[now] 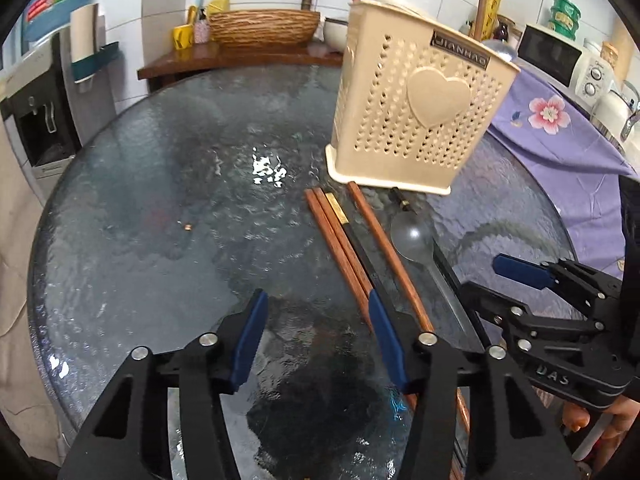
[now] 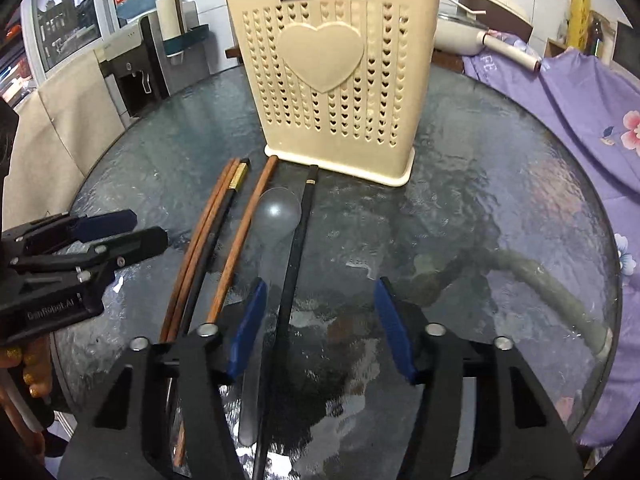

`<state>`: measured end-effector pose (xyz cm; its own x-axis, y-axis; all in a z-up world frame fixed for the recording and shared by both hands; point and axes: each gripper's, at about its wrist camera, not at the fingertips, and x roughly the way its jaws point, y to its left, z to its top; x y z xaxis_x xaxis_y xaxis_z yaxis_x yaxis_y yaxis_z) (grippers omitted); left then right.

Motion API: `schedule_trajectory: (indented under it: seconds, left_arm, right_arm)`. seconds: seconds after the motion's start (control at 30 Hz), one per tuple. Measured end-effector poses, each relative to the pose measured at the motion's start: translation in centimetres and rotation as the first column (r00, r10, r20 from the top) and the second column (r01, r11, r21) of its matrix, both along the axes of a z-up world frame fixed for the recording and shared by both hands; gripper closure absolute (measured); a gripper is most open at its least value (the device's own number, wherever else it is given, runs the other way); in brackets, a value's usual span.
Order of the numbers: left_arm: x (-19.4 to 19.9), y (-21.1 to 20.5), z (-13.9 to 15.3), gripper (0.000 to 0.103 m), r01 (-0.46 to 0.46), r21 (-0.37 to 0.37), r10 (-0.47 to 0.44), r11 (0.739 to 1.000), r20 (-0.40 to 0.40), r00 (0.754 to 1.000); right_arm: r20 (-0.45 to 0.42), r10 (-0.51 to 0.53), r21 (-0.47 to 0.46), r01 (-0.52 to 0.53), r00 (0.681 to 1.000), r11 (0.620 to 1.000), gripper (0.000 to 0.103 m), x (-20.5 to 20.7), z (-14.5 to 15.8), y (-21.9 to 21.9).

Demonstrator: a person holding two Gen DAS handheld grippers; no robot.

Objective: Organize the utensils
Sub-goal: 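Move both grippers back over the remaining chopsticks and spoons, then grasp a black gold-tipped chopstick with the right gripper while the left gripper grasps a wooden chopstick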

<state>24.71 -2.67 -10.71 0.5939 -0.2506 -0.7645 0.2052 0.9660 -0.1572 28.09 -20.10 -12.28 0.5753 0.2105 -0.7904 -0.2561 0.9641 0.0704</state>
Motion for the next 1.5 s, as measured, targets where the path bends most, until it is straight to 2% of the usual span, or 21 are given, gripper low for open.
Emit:
schedule_trajectory:
  seconds: [0.17,0.33,0.57,0.7,0.93,1.1,1.17,1.23,1.3,1.43,1.5]
  left_arm:
    - [0.8,-1.0,-0.4,0.057,0.022,0.016,-0.021,1.0,-0.017,1.0]
    - [1.4,-1.5,-0.8,0.064,0.028,0.048,-0.027,0.998,-0.029,0.999]
    - [2.1,-1.8,-0.7,0.065,0.009,0.029,-0.008,1.0,-0.043,0.999]
    - [2.1,-2.5,-1.0,0.066,-0.001,0.1,0.004,0.995,-0.027,1.0]
    - [2.7,-1.4,-0.9,0.067,-0.016,0.101,0.021,0.995,-0.047,0.999]
    - [5.3,-1.5,-0.8,0.068,-0.033,0.087,0.038,0.996,-0.058,0.998]
    - [6.1,-1.4,-0.8,0.074,-0.037,0.078,0.042,0.996,-0.067,0.997]
    - [6.7,-1.3,-0.8,0.084,-0.045,0.073,0.05,0.996,-0.071,0.996]
    - [7.1,-1.4,-0.8,0.09,-0.049,0.079,0.054,0.996,-0.07,0.996]
    - [7.3,-1.8,-0.8,0.094,-0.041,0.068,0.046,0.997,-0.071,0.996]
    - [7.3,-2.1,-0.8,0.095,-0.04,0.073,0.045,0.997,-0.068,0.997]
  right_arm:
    - [-0.014,-0.011,-0.036,0.011,1.0,0.999,0.058,1.1,-0.3,0.7]
    - [-0.019,-0.021,-0.039,0.02,1.0,0.999,0.06,1.2,-0.4,0.6]
    - [-0.008,-0.038,-0.066,0.038,0.999,0.997,0.06,1.6,-0.4,0.8]
    - [-0.004,-0.041,-0.064,0.04,0.999,0.997,0.06,1.8,-0.3,1.0]
    - [-0.007,-0.045,-0.07,0.044,0.999,0.997,0.061,2.4,-0.3,0.5]
    - [-0.009,-0.05,-0.061,0.05,0.999,0.997,0.069,4.4,-0.3,1.5]
    - [-0.009,-0.053,-0.066,0.052,0.999,0.996,0.072,5.4,-0.3,1.9]
    - [-0.01,-0.038,-0.072,0.037,0.999,0.997,0.076,6.1,-0.2,2.3]
    - [-0.019,-0.022,-0.062,0.021,1.0,0.998,0.085,6.8,-0.2,2.6]
    - [-0.017,0.002,-0.078,-0.003,1.0,0.997,0.094,7.4,-0.1,2.9]
    - [-0.015,0.017,-0.079,-0.018,1.0,0.997,0.095,7.3,-0.1,3.0]
